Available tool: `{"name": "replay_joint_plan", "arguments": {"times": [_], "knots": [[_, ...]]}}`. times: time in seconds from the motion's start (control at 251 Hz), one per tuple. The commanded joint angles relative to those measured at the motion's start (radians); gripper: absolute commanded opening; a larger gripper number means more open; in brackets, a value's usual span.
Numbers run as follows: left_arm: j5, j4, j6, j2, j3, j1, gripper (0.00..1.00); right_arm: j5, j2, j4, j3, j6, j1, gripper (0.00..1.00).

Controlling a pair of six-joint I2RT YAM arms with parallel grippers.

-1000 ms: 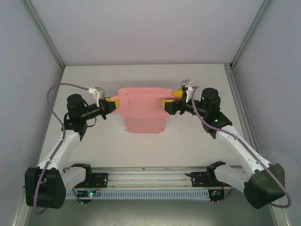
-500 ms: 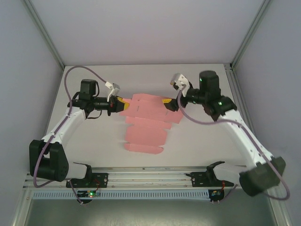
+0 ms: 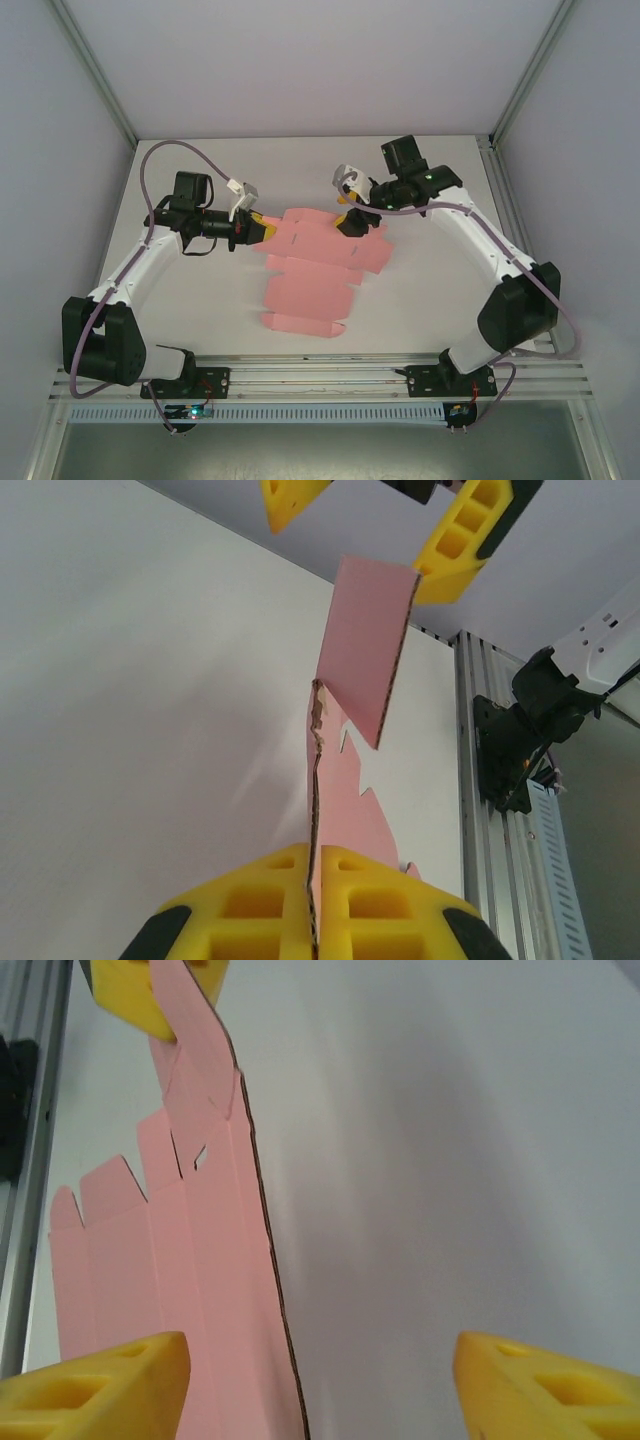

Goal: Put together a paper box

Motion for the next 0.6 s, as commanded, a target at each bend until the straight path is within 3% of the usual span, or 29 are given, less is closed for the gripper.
{"name": "replay_joint_plan", "arguments": {"times": [0.0,0.208,0.375,0.595], "knots": [[0.029,-0.049,0.044,-0.007,0.041,-0.009,0.00,-0.022,0.043,-0.089,0.058,-0.030,0.013,0.57],[0.005,-0.011,0.010,-0.016,0.039,-0.009,0.00,-0.038,0.071,-0.190,0.106,-0.097,0.014,0.24],[-0.032,0.061,-0.056,-0.021,0.018,-0.009,0.00,-0.033,0.071,-0.229,0.103,-0.129,0.017,0.10],[-0.074,0.122,-0.116,-0.035,-0.002,-0.009,0.00,0.066,0.039,-0.176,0.055,-0.137,0.049,0.01]]}}
